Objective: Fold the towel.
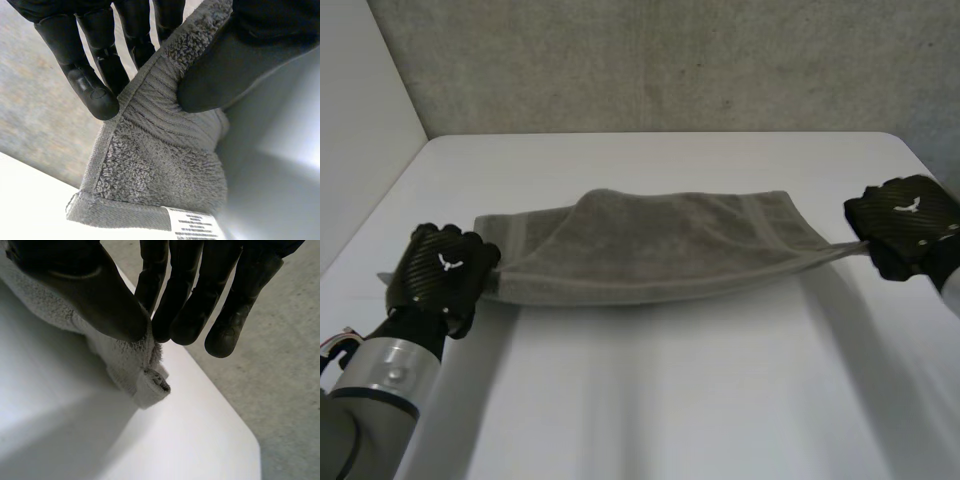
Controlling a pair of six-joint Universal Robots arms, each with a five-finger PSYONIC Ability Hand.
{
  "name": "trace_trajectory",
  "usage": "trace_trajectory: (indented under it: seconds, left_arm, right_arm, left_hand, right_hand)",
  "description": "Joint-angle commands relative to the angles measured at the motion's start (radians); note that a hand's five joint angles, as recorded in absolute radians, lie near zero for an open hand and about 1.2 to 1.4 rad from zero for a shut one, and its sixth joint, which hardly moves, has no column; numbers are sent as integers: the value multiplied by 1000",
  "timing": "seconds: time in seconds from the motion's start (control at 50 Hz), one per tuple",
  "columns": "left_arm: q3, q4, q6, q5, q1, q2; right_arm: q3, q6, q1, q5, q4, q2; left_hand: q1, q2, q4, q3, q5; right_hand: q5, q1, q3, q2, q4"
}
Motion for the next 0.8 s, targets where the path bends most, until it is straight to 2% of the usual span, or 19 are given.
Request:
trace_trajectory:
  seconds: [0.02,0.1,0.16,0.3,0.38,0.42,0.44,0.5,0.56,0.6,0.62,0.66,0.72,0.76,0.8]
  left_arm:
    - [-29,-73,-8,3,2,149]
    - [-15,-148,-50,6,-7,196]
    - [9,-197,-90,9,-10,207]
    - [90,-245,-143,39,-7,186]
    - [144,-240,-144,90,5,115]
    - [218,-246,-140,136,5,-21]
    - [218,-247,-140,136,5,-22]
    - [357,-272,-137,145,6,-229]
    - [416,-288,-137,145,6,-305]
    - [549,-332,-137,144,5,-449]
    - [549,-332,-137,144,5,-450]
    - [693,-389,-132,144,3,-573]
    - [766,-415,-129,142,2,-631]
    - [909,-453,-127,141,2,-733]
    - [977,-470,-126,141,0,-777]
  right_arm:
    - [1,-65,-86,-101,185,-140]
    - [3,-88,-105,-145,276,-204]
    - [-8,-88,-109,-148,291,-238]
    - [-65,-95,-100,-154,276,-217]
    - [-106,-108,-97,-161,244,-112]
    - [-154,-134,-76,-161,199,7]
    - [-154,-134,-76,-161,199,7]
    - [-265,-166,-1,-125,174,191]
    - [-310,-175,24,-108,176,261]
    - [-410,-174,62,-67,173,387]
    - [-410,-174,62,-67,173,388]
    - [-503,-169,81,-14,165,486]
    - [-553,-169,88,16,159,538]
    - [-646,-166,110,71,133,645]
    - [-686,-164,122,95,113,688]
  left_hand:
    - [-13,-110,-122,-152,-238]
    - [-13,-110,-122,-152,-238]
    - [-13,-110,-122,-152,-238]
    - [-13,-110,-122,-152,-238]
    - [-13,-110,-122,-152,-238]
    - [-13,-110,-122,-152,-238]
    - [-13,-110,-122,-152,-238]
    - [-13,-110,-122,-152,-238]
    - [-13,-110,-122,-152,-238]
    - [-13,-110,-122,-152,-238]
    - [-13,-110,-122,-152,-238]
    - [-13,-110,-122,-152,-238]
    - [-13,-110,-122,-152,-238]
    - [-13,-110,-122,-152,-238]
    - [-13,-110,-122,-152,-238]
  right_hand:
    - [65,65,63,71,66]
    - [65,65,63,71,66]
    - [65,65,63,71,66]
    - [65,65,63,71,66]
    - [65,65,63,71,66]
    - [65,65,63,71,66]
    - [65,65,63,71,66]
    - [65,65,63,71,66]
    - [65,65,63,71,66]
    - [65,65,63,71,66]
    - [65,65,63,71,66]
    - [65,65,63,71,66]
    - [65,65,63,71,66]
    - [65,65,63,71,66]
    - [65,65,63,71,66]
